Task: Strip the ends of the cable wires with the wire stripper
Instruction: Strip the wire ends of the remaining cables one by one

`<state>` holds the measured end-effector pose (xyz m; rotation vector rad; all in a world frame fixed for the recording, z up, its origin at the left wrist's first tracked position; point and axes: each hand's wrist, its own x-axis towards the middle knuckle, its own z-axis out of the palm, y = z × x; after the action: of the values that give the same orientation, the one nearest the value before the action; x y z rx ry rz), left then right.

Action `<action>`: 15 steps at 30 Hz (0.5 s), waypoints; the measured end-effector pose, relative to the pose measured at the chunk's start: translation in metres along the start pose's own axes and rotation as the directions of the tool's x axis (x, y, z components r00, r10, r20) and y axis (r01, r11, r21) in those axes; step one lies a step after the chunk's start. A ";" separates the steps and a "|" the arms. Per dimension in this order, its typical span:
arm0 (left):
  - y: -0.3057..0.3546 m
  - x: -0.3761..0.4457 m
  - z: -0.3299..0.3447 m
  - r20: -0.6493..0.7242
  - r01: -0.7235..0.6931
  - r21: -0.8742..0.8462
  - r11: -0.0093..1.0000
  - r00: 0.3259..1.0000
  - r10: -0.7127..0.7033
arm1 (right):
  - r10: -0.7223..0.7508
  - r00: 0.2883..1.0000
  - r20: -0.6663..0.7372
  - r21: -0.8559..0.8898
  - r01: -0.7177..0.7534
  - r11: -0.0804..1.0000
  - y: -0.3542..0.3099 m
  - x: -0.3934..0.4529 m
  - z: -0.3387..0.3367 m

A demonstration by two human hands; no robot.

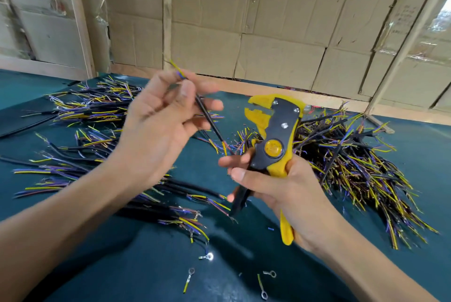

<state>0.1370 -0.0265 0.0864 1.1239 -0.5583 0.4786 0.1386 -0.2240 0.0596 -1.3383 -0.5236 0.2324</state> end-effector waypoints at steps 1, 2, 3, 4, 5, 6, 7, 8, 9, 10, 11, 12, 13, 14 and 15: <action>0.004 0.003 -0.003 -0.034 0.035 -0.069 0.997 0.999 -0.037 | 0.001 1.000 -0.013 0.005 -0.001 1.000 0.001 0.000 0.001; 0.006 0.004 -0.006 -0.066 0.064 -0.126 0.990 0.995 -0.073 | 0.000 0.999 -0.033 0.018 0.000 1.000 0.002 0.000 0.002; 0.006 0.006 -0.008 -0.093 0.086 -0.180 0.980 0.990 -0.104 | -0.003 0.998 -0.056 0.032 0.005 0.999 0.002 0.000 0.003; 0.006 0.007 -0.010 -0.118 0.100 -0.227 0.969 0.985 -0.129 | -0.005 0.997 -0.076 0.045 0.008 0.999 0.002 0.001 0.003; 0.006 0.008 -0.011 -0.140 0.108 -0.261 0.959 0.979 -0.149 | 0.000 0.996 -0.089 0.061 0.006 0.998 0.001 0.001 0.003; 0.004 0.008 -0.012 -0.155 0.116 -0.279 0.953 0.974 -0.164 | 0.006 0.995 -0.095 0.081 0.002 0.997 -0.001 0.001 0.002; 0.002 0.007 -0.012 -0.161 0.126 -0.287 0.950 0.971 -0.177 | 0.011 0.995 -0.097 0.104 -0.001 0.995 -0.001 0.002 0.002; 0.000 0.007 -0.011 -0.162 0.137 -0.291 0.947 0.968 -0.190 | 0.014 0.995 -0.095 0.128 -0.001 0.992 -0.002 0.002 0.001; -0.002 0.006 -0.011 -0.162 0.150 -0.293 0.944 0.965 -0.204 | 0.015 0.996 -0.092 0.153 0.000 0.988 -0.002 0.002 0.001; -0.005 0.005 -0.010 -0.163 0.163 -0.291 0.943 0.962 -0.217 | 0.012 0.996 -0.086 0.180 0.004 0.984 -0.002 0.002 0.001; -0.009 0.003 -0.010 -0.167 0.174 -0.283 0.943 0.959 -0.227 | 0.008 0.997 -0.078 0.204 0.008 0.979 -0.001 0.003 0.001; -0.011 0.002 -0.009 -0.171 0.185 -0.266 0.946 0.957 -0.235 | 0.006 0.997 -0.073 0.222 0.011 0.975 -0.001 0.003 0.001; -0.014 0.000 -0.008 -0.173 0.199 -0.239 0.950 0.954 -0.244 | 0.006 0.997 -0.073 0.236 0.011 0.972 0.000 0.003 0.001; -0.015 -0.002 -0.006 -0.166 0.221 -0.203 0.954 0.952 -0.256 | 0.009 0.997 -0.076 0.247 0.010 0.969 0.001 0.004 0.000; -0.017 -0.004 -0.004 -0.147 0.249 -0.163 0.955 0.951 -0.273 | 0.012 0.997 -0.080 0.256 0.009 0.967 0.002 0.004 0.000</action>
<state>0.1450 -0.0295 0.0706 0.9923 -0.2851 0.2937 0.1429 -0.2219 0.0584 -1.0913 -0.4096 0.2377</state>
